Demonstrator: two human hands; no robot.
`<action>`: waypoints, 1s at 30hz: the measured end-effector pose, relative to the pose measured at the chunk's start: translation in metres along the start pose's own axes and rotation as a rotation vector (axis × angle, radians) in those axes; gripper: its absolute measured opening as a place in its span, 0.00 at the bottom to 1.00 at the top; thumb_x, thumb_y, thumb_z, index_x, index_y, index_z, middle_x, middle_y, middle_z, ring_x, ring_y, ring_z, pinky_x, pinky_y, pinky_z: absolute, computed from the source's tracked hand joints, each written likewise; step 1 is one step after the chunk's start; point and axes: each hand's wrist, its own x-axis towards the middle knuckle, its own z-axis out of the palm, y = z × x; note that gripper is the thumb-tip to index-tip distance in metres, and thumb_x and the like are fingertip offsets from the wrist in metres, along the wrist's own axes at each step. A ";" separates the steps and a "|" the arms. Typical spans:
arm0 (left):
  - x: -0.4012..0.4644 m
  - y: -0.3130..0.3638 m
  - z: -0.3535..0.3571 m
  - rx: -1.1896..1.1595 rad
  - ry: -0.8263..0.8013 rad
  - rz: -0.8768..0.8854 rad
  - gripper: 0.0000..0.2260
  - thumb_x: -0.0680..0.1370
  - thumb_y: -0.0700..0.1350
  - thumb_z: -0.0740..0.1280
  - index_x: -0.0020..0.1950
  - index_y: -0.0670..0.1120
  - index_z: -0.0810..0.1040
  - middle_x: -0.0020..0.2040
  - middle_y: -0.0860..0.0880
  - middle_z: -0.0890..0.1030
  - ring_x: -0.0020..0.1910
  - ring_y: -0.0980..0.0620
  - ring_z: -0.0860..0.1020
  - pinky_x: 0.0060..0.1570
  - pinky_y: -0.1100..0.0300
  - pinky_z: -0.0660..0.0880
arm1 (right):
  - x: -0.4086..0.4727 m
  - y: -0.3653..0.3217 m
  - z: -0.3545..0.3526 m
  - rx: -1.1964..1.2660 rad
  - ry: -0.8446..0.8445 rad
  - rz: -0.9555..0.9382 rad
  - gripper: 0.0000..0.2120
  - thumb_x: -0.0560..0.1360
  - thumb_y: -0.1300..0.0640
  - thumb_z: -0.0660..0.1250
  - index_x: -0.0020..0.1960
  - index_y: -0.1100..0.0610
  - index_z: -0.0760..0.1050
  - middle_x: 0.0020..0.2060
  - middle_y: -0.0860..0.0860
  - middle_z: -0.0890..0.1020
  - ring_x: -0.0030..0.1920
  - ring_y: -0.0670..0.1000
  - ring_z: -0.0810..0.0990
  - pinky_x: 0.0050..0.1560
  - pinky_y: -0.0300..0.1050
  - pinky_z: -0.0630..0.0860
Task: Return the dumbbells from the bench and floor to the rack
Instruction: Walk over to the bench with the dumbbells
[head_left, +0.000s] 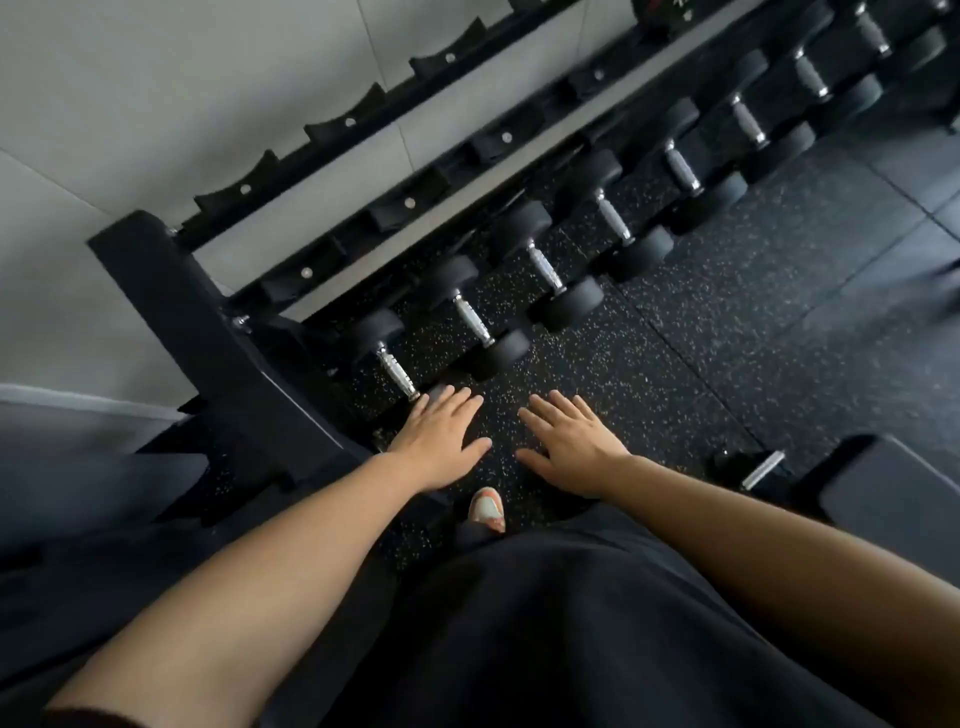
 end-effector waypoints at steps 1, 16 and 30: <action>-0.002 -0.001 0.006 0.014 -0.029 0.019 0.32 0.81 0.62 0.54 0.82 0.50 0.51 0.82 0.50 0.51 0.81 0.51 0.45 0.78 0.47 0.43 | -0.004 -0.005 0.008 0.005 -0.009 0.021 0.34 0.81 0.35 0.51 0.82 0.51 0.51 0.82 0.52 0.52 0.81 0.56 0.45 0.79 0.55 0.41; -0.004 0.050 0.074 0.289 -0.366 0.358 0.32 0.81 0.62 0.54 0.82 0.49 0.53 0.82 0.48 0.52 0.81 0.48 0.46 0.78 0.45 0.43 | -0.108 -0.025 0.120 0.334 0.077 0.449 0.34 0.82 0.36 0.52 0.82 0.52 0.54 0.82 0.53 0.54 0.81 0.58 0.48 0.79 0.58 0.45; -0.013 0.249 0.150 0.681 -0.478 0.698 0.31 0.81 0.62 0.53 0.81 0.49 0.55 0.81 0.47 0.56 0.81 0.47 0.49 0.78 0.44 0.44 | -0.282 0.041 0.233 0.680 0.238 0.778 0.33 0.82 0.36 0.51 0.81 0.52 0.54 0.81 0.53 0.56 0.81 0.58 0.51 0.78 0.59 0.45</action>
